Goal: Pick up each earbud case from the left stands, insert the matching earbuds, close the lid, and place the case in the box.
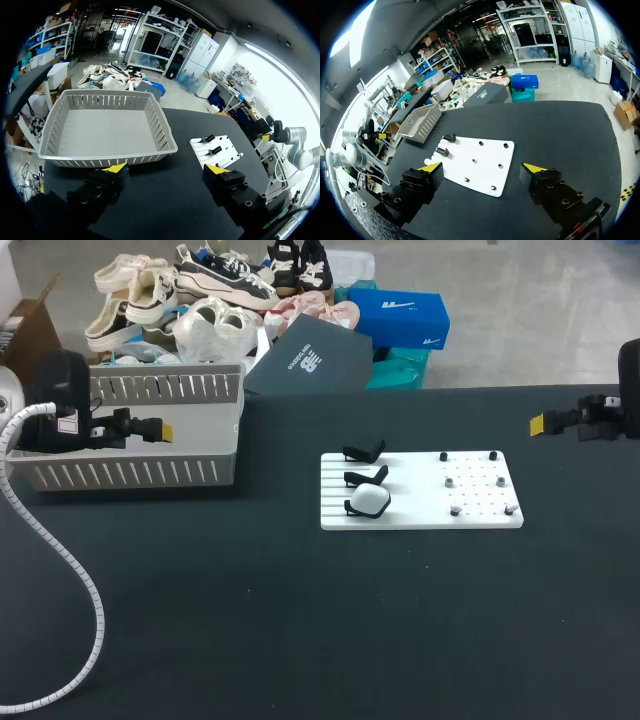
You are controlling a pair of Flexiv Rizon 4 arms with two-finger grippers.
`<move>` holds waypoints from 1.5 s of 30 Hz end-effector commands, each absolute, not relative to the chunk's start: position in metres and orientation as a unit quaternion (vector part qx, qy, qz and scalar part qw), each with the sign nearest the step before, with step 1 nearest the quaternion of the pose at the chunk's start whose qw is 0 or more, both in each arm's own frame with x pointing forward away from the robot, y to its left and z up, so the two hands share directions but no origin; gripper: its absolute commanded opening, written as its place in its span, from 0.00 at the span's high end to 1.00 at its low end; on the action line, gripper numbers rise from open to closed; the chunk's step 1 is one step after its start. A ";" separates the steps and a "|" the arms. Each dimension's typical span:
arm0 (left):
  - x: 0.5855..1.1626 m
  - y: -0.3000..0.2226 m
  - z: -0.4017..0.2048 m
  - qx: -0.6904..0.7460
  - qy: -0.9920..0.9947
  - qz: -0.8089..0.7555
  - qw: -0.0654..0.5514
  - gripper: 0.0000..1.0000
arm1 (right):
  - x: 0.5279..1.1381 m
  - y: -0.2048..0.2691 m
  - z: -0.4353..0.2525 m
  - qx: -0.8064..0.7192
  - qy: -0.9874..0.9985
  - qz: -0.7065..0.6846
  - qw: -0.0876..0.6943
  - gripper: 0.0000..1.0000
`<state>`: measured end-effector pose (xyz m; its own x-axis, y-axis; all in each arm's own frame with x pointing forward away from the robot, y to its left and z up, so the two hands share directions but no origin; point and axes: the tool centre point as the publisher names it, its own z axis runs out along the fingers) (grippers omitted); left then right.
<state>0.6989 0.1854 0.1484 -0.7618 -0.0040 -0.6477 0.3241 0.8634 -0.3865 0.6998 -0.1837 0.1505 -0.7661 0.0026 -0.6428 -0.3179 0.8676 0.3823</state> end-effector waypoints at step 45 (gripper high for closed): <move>0.716 0.056 0.135 0.591 0.659 -0.325 0.335 0.00 | 0.700 -0.185 0.150 -0.088 0.908 0.244 0.331 0.00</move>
